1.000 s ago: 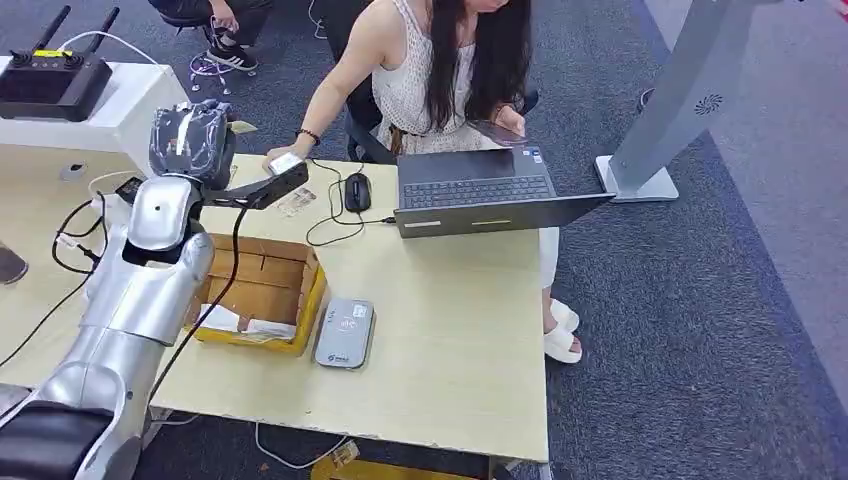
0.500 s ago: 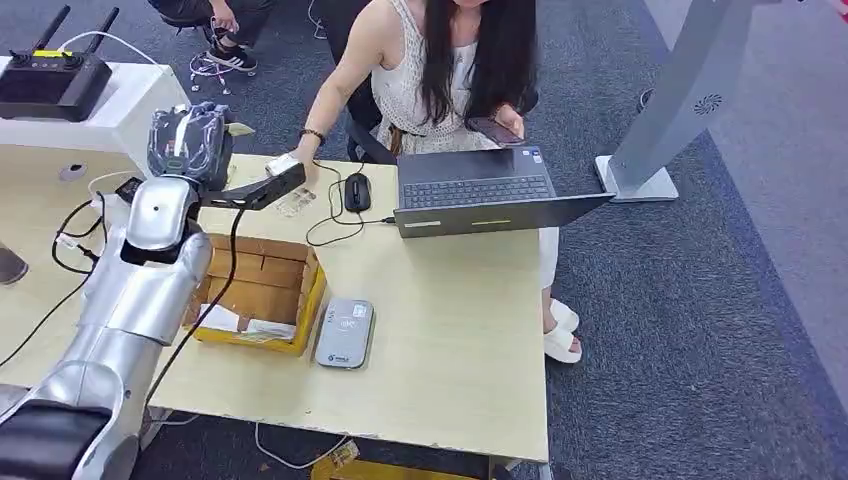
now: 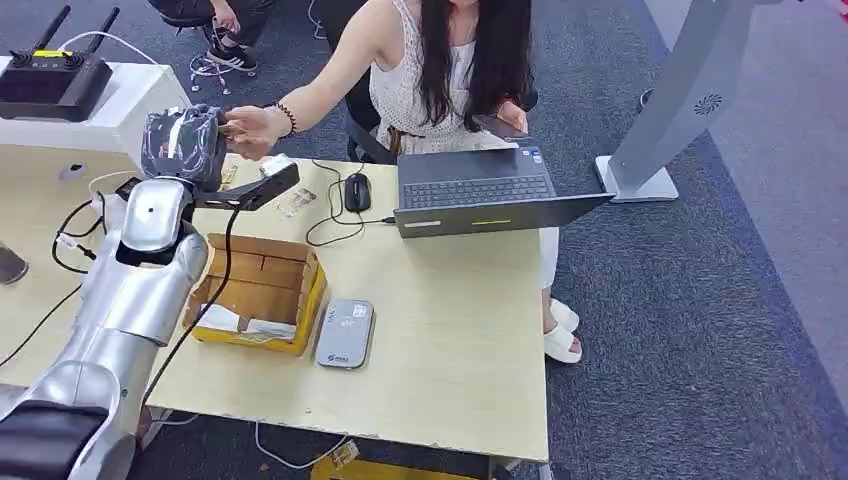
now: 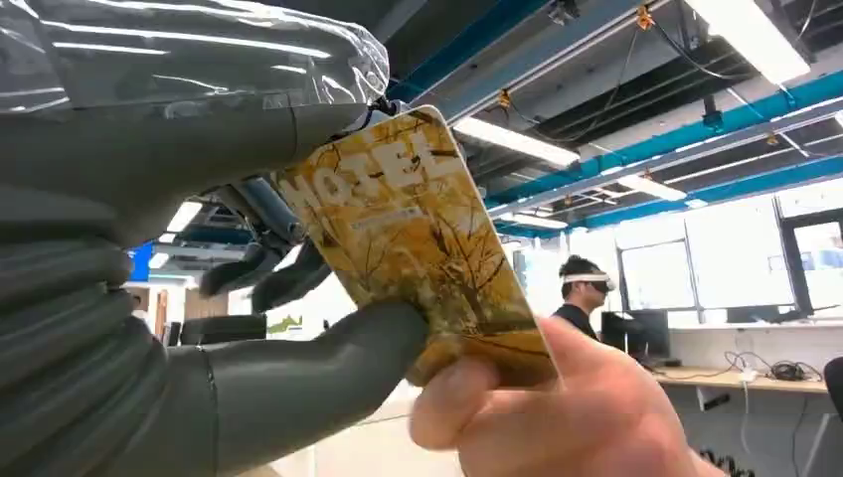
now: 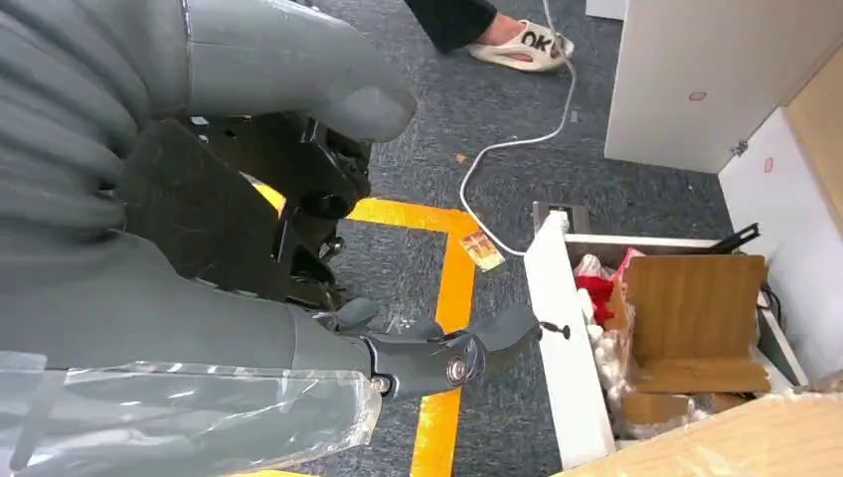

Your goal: Pass the card to the sensor for recognition and then transmit it.

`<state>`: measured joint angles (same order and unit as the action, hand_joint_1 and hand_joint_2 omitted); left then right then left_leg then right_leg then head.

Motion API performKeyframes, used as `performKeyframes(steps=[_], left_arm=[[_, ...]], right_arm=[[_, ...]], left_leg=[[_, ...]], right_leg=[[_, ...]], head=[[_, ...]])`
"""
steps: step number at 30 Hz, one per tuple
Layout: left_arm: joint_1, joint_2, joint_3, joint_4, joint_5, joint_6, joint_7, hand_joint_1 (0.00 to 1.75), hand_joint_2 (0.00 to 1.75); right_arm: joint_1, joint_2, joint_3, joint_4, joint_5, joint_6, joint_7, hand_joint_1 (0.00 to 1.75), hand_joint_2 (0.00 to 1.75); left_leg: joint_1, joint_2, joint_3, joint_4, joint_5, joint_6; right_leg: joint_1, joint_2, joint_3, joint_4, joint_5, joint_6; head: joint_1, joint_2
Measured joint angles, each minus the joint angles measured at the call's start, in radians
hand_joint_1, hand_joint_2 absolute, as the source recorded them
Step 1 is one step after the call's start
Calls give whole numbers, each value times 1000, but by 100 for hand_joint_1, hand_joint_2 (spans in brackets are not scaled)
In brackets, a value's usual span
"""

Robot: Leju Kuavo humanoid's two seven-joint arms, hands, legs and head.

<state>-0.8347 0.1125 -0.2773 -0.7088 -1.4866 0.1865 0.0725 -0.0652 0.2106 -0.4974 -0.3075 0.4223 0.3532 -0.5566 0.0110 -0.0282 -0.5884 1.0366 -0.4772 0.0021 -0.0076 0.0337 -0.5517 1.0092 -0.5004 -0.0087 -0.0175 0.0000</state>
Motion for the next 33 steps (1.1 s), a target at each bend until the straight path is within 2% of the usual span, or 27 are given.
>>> performKeyframes(steps=[9, 14, 16, 20, 24, 27, 33], left_arm=[[2, 0, 5, 8, 0, 12, 5, 0, 175], [23, -2, 15, 5, 17, 39, -27, 0, 175], [56, -2, 18, -28, 35, 48, -51, 0, 175], [135, -9, 24, -134, 67, 32, -89, 0, 175], [287, -7, 23, -333, 109, -100, -118, 0, 175], [383, 10, 8, -457, 130, -169, -122, 0, 175], [540, 61, -29, -642, 159, -192, -128, 0, 175]], right_arm=[[0, 0, 4, 1, -6, -3, 0, 0, 175], [0, 0, 6, 2, -14, -5, 0, 0, 175], [1, 0, 6, 3, -21, -9, -3, 0, 175], [2, 0, 6, 3, -40, -15, -14, 0, 175], [10, 0, 2, 2, -68, -16, -28, 0, 175], [23, -1, -9, -3, -77, -16, -34, 0, 175], [37, -2, -29, -14, -77, -16, -41, 0, 175]], left_leg=[[0, 0, 0, 0, 0, 0], [0, 0, 0, 0, 0, 0], [0, 0, 0, 0, 0, 0], [-1, 0, 0, 0, 0, 0], [-1, 0, 0, 0, -1, 0], [0, 0, -1, 0, -1, 1], [0, 0, -2, -1, -1, 1]], right_leg=[[0, 0, 0, 0, 0, 0], [0, 0, 0, 0, 0, 0], [0, 0, 0, 0, 0, 0], [0, 0, 0, 0, 0, 0], [-1, 0, 0, -1, -1, 0], [-1, 0, -1, -1, -1, 0], [0, 0, -2, -1, -1, 0]], head=[[0, 0], [0, 0], [0, 0], [0, 0], [0, 0], [0, 0], [0, 0]])
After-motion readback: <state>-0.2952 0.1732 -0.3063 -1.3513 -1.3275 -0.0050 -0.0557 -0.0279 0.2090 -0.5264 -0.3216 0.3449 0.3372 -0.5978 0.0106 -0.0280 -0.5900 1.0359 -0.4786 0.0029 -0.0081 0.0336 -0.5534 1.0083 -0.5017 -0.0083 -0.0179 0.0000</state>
